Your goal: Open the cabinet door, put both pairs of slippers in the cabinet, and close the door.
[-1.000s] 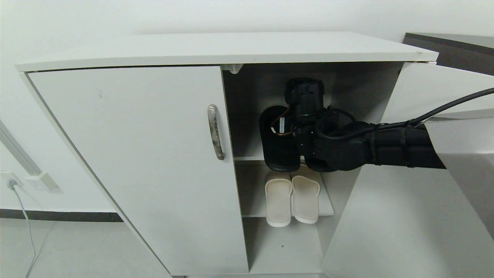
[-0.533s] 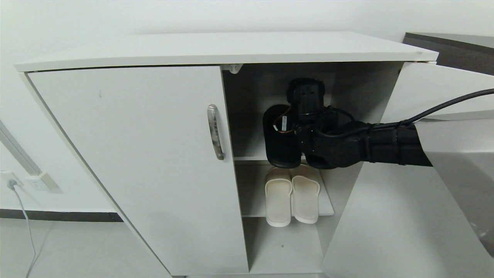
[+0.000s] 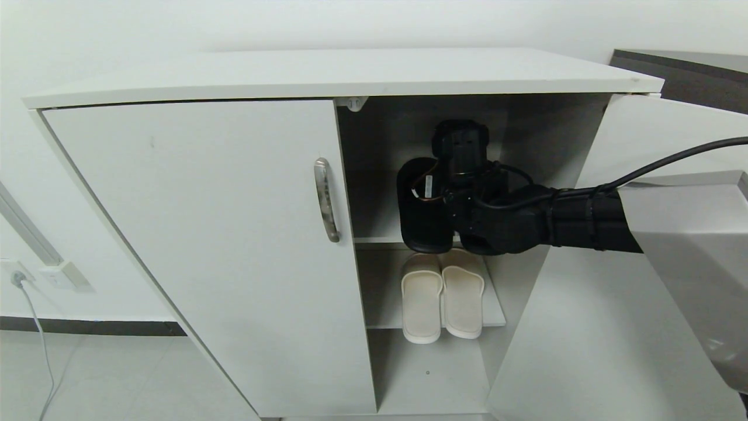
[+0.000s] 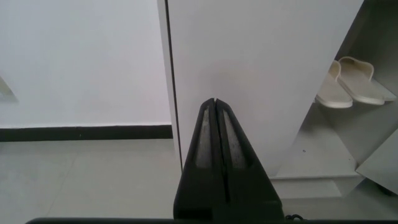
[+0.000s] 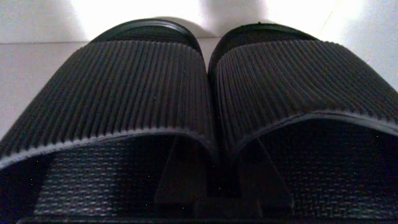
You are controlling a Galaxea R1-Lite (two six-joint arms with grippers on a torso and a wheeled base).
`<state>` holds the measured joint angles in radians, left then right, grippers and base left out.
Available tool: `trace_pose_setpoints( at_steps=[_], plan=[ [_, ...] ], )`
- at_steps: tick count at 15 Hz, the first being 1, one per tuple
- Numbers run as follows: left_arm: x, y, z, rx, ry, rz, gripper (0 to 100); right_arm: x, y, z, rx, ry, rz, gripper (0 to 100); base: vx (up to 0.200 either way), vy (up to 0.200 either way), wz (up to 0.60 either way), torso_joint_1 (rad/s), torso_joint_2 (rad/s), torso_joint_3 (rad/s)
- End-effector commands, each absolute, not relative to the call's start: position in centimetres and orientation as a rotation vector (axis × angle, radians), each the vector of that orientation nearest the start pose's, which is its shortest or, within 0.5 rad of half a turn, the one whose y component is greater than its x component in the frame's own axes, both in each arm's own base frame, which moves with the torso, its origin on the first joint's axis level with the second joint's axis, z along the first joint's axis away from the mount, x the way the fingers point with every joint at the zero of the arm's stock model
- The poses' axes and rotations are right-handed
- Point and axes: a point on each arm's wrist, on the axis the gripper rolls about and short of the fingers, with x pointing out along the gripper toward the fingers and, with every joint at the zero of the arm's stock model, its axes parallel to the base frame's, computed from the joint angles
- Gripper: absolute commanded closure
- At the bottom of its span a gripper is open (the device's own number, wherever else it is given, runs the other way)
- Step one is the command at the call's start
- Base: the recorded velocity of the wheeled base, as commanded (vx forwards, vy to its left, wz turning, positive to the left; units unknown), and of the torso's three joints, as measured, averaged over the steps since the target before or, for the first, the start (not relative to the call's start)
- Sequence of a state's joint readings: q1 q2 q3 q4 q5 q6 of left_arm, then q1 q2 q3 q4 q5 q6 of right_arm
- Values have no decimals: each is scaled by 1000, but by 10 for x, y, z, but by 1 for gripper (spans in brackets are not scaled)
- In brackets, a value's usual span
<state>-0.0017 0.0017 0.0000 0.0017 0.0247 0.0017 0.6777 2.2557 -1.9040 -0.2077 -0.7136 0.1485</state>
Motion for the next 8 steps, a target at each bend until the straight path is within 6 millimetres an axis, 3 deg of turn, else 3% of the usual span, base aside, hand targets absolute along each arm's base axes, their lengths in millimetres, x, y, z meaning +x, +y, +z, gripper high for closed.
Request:
trace_pose_setpoints(
  at_steps=[1,2,3,8],
  plan=[
    [-23,1,76,2,2,25,100,381,288,227,53,111,-44,100,0,0,0,0,0,0],
    [-23,1,75,2,3,23,100,381,288,226,52,112,-44,100,0,0,0,0,0,0],
    [-23,1,76,2,2,23,100,381,288,226,54,112,-44,0,0,0,0,0,0,0],
    [-23,1,75,2,3,23,100,362,282,234,39,129,-37,0,0,0,0,0,0,0]
  ],
)
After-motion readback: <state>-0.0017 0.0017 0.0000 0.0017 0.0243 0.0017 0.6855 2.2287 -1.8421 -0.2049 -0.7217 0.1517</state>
